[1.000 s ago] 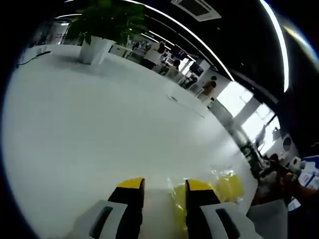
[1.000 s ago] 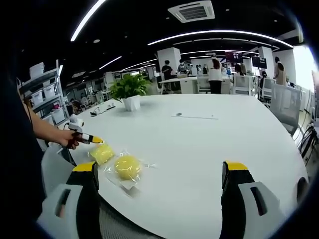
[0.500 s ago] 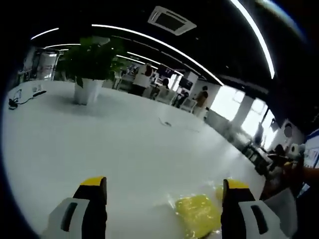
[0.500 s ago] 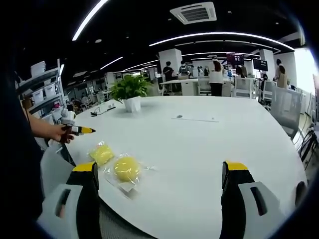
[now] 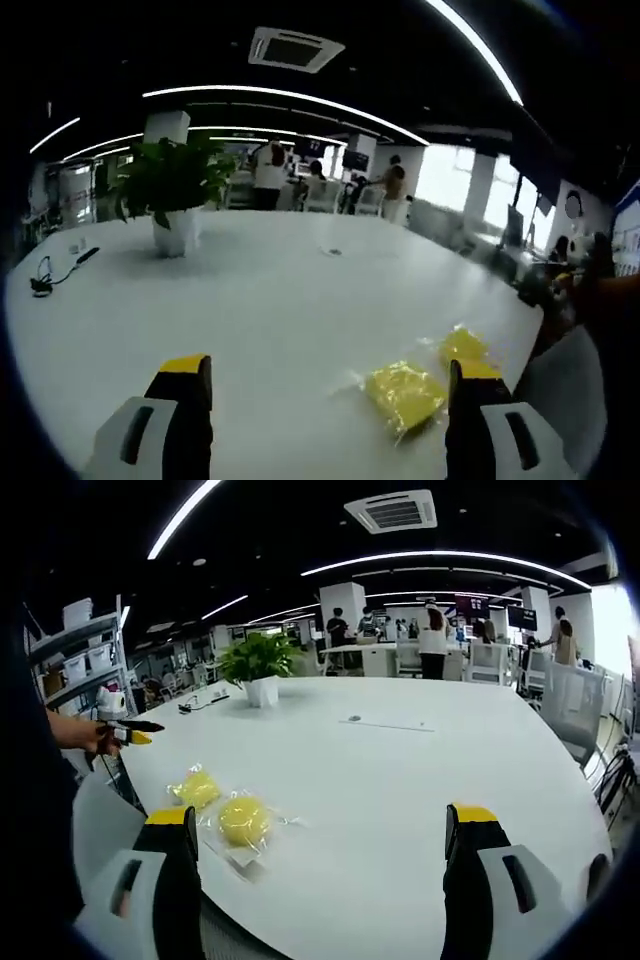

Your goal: Compare the silicone blocks by pressing each to a similar depth, holding the contact briefly, and releasing to observe deformation and rebound differences across the visible hardness samples.

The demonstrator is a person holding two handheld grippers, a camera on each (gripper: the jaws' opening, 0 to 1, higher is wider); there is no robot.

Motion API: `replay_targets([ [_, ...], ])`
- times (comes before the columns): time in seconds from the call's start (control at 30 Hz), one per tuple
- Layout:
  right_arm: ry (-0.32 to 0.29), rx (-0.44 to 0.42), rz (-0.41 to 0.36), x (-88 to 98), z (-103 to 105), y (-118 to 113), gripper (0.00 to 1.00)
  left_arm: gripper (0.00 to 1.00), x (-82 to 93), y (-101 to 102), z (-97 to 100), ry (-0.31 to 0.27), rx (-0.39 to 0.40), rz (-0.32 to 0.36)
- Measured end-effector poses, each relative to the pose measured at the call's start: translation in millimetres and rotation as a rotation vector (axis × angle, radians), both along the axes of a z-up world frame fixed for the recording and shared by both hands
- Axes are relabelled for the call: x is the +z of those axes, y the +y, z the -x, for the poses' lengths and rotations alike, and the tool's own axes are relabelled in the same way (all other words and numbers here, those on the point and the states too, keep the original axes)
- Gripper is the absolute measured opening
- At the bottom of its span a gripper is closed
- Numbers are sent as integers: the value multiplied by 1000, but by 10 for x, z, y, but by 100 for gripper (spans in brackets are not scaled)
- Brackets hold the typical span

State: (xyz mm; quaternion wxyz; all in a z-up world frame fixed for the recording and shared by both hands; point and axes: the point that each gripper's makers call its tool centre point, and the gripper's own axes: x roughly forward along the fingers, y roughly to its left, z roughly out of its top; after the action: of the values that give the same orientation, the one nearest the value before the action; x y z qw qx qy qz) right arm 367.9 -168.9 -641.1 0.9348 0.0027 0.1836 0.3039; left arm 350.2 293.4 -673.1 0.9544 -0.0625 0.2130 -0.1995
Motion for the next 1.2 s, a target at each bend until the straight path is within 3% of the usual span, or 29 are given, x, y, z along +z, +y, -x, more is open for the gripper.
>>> replay_targets([
  [0.03, 2, -3, -3, -8, 0, -8, 97, 100, 18, -22, 35, 11, -7, 26],
  [0.47, 55, 37, 1, -229, 161, 37, 97, 100, 140, -58, 7, -30, -24, -15],
  [0.73, 59, 38, -13, -244, 141, 30, 97, 100, 230, -176, -15, -41, -46, -30],
  [0.87, 61, 40, -15, -261, 126, 23, 97, 100, 226, -200, -24, -25, -44, -11],
  [0.97, 63, 43, -14, -261, 124, 38, 97, 100, 210, -297, -35, 9, -53, 19],
  [1.2, 69, 55, -13, -257, 148, 71, 97, 100, 239, -529, -186, 23, -75, 64],
])
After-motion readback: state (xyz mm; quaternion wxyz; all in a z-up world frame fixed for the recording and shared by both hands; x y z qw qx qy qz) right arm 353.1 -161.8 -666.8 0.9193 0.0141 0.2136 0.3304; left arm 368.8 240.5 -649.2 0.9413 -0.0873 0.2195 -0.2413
